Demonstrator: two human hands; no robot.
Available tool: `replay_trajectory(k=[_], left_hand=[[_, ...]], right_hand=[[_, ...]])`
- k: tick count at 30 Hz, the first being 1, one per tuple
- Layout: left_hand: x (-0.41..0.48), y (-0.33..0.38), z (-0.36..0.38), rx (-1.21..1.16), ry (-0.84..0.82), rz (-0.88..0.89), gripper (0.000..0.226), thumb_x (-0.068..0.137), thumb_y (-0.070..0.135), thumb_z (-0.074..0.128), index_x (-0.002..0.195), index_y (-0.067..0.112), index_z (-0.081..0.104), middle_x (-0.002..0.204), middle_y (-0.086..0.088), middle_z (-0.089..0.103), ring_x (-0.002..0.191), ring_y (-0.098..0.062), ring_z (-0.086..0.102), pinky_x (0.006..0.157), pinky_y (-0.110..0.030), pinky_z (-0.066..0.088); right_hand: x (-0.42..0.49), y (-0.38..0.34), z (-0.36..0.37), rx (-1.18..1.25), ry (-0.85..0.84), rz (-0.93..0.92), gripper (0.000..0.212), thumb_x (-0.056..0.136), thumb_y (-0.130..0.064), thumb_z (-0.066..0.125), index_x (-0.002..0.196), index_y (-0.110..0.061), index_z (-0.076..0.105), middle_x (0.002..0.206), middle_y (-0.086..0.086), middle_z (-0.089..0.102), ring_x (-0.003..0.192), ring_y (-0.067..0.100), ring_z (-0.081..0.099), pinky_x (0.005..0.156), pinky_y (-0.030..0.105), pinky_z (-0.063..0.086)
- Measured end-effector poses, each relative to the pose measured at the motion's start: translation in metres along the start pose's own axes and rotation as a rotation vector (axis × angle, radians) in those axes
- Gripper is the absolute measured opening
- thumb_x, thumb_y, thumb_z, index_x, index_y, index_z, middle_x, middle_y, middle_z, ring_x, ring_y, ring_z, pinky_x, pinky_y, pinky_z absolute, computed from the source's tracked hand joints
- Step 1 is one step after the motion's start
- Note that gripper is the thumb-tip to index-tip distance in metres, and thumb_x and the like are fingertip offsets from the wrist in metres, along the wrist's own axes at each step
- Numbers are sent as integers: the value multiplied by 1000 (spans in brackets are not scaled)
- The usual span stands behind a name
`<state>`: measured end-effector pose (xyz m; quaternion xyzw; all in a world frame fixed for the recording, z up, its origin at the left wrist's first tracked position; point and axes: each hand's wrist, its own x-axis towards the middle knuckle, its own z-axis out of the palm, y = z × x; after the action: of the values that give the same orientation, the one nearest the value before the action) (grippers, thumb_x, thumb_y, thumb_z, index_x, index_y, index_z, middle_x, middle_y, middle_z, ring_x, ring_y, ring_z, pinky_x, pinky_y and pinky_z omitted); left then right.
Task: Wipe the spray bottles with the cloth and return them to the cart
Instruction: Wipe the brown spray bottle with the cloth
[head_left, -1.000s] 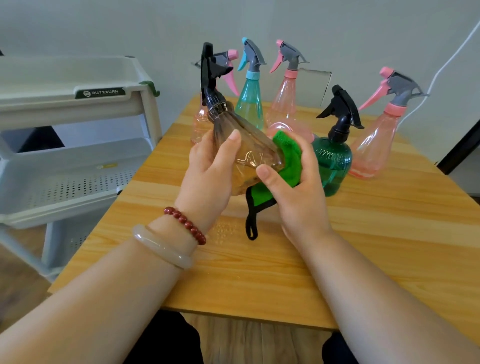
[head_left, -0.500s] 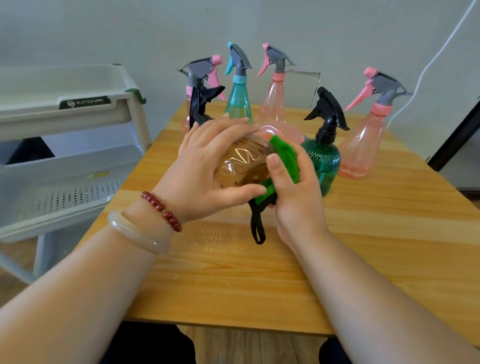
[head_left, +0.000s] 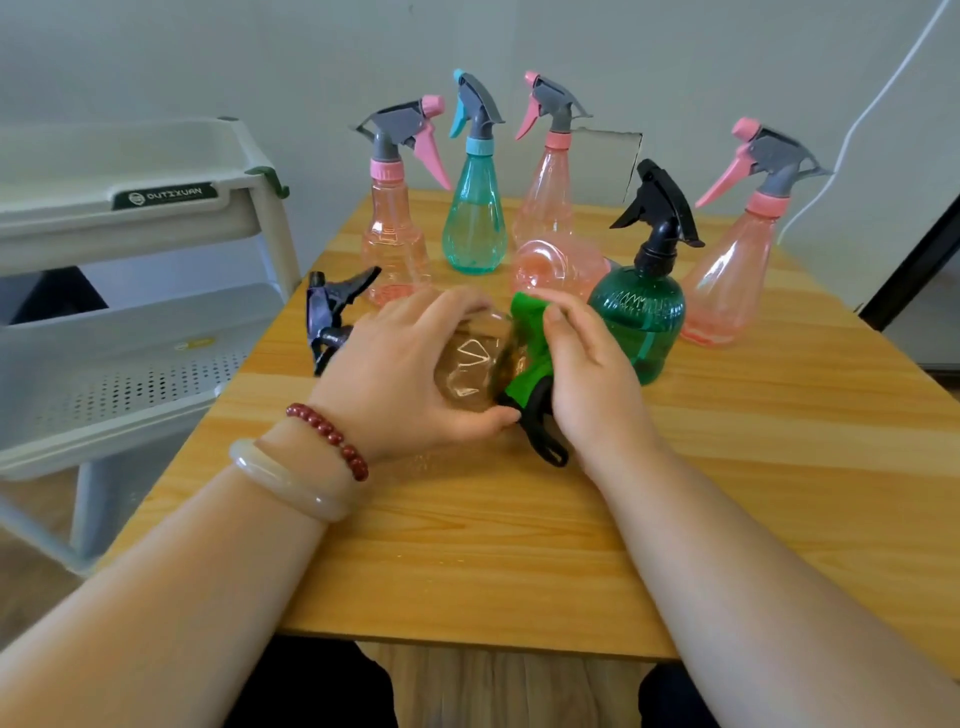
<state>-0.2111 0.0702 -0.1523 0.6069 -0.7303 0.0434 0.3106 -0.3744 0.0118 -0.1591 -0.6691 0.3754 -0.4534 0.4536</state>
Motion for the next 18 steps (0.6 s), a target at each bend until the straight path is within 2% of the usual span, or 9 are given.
replay_trajectory(k=[1,3,6,8,9,11,13,16,18], left_hand=[[-1,0,2,10,-2,-19,89,64,79,55,135,25,46,125,4,57,114,-17,54,100,-43,48],[1,1,4,19,-1,-50,86,68,79,50,134,24,47,125,0,59,115,-21,56,99,-45,48],[4,1,5,-7,-16,-75,73,85,73,31,136,23,47,120,0,61,109,-20,56,94,-45,48],[5,0,7,-69,9,-86,68,94,63,16,137,21,48,121,-1,62,111,-22,57,93,-47,47],[5,0,8,-87,28,-94,67,96,58,13,137,21,50,123,-1,62,114,-24,57,94,-46,46],[6,0,10,-93,63,-105,65,97,52,12,137,19,51,125,-4,63,115,-26,57,94,-43,45],[5,1,11,-83,79,-109,64,98,49,12,137,17,51,124,-6,64,114,-27,57,92,-40,44],[6,3,12,-75,82,-136,65,97,48,9,137,18,52,123,-5,64,115,-27,57,94,-41,44],[7,1,13,-91,87,-145,64,98,47,9,136,20,53,123,-4,64,116,-26,57,96,-46,45]], right_hand=[[-1,-2,-3,-43,34,-2,27,104,-32,40,121,-34,61,95,-9,65,85,-2,60,75,8,42],[-3,-6,-9,-74,87,-8,31,104,-21,39,126,-30,59,86,-5,60,66,1,53,57,7,36],[-1,-7,-12,-112,114,25,40,100,-11,40,129,-33,57,109,-7,59,59,-4,51,51,8,38],[-1,-10,-12,-94,149,29,40,97,-8,47,124,-37,56,113,-15,59,65,-11,56,55,6,43],[-2,-12,-11,-82,169,-7,37,96,-9,52,120,-37,56,109,-19,61,71,-13,58,63,7,47],[-2,-15,-5,-114,170,-73,27,94,-15,61,112,-35,57,107,-18,64,90,-8,60,81,14,49],[-2,-12,4,-182,137,-64,21,95,-21,62,113,-32,61,110,-16,64,101,0,59,88,16,47],[-3,-5,10,-169,131,-7,13,96,-22,62,104,-31,64,98,-16,65,94,3,61,80,18,47],[-10,-7,10,-123,109,-88,20,94,-16,63,96,-36,60,93,-17,65,90,0,62,77,15,48]])
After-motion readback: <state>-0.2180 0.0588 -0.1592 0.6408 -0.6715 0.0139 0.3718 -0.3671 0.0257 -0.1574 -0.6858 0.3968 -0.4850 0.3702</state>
